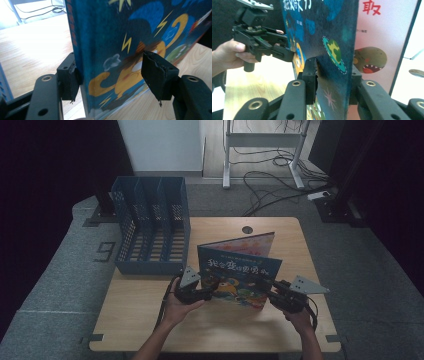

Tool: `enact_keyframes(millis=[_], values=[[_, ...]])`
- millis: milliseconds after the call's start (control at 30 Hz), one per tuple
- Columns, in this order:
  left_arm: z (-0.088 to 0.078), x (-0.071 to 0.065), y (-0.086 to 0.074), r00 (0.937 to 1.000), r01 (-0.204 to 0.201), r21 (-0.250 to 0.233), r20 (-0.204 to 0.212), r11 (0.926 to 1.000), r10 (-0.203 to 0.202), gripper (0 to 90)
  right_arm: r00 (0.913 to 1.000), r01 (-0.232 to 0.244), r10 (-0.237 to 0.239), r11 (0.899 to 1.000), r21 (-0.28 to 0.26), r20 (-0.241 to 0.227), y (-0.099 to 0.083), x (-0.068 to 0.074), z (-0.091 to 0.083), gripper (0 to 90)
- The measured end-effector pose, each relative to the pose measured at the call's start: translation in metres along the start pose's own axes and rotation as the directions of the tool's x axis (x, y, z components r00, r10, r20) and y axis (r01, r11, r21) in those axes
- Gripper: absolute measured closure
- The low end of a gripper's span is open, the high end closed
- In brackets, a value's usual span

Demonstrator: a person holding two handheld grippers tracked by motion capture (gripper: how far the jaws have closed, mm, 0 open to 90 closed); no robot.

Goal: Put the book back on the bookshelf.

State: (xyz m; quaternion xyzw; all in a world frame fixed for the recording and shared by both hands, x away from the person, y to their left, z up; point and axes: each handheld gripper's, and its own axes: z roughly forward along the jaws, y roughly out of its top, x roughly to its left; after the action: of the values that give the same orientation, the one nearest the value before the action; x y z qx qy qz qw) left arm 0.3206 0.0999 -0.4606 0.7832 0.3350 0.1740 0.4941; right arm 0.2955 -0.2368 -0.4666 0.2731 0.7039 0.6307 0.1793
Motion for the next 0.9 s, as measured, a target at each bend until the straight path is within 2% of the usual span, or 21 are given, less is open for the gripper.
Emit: enact_keyframes(millis=[367, 500, 733, 900], values=[[-0.001, 0.0019, -0.0006, 1.0, -0.004, -0.007, -0.001, 1.0, 0.004, 38.6, 0.9991, 0.0, -0.001, 1.0, 0.022, 0.042, -0.0038, -0.0009, 0.0055, 62.1], [-0.0028, 0.001, -0.0031, 1.0, -0.005, -0.026, -0.004, 0.9996, 0.005, 40.9, 0.9983, -0.005, 0.004, 1.0, 0.024, 0.058, -0.0046, -0.002, 0.0061, 59.1], [-0.0059, -0.0016, -0.004, 0.9999, -0.007, -0.042, 0.007, 0.9991, 0.007, 43.6, 0.9934, -0.033, 0.029, 0.999, 0.03, 0.111, -0.0054, -0.005, 0.007, 53.7], [-0.0071, -0.0018, -0.0005, 0.9998, -0.004, -0.047, 0.018, 0.9989, 0.005, 45.3, 0.9872, -0.053, 0.044, 0.997, 0.053, 0.153, -0.0079, -0.0093, 0.0082, 52.0]])
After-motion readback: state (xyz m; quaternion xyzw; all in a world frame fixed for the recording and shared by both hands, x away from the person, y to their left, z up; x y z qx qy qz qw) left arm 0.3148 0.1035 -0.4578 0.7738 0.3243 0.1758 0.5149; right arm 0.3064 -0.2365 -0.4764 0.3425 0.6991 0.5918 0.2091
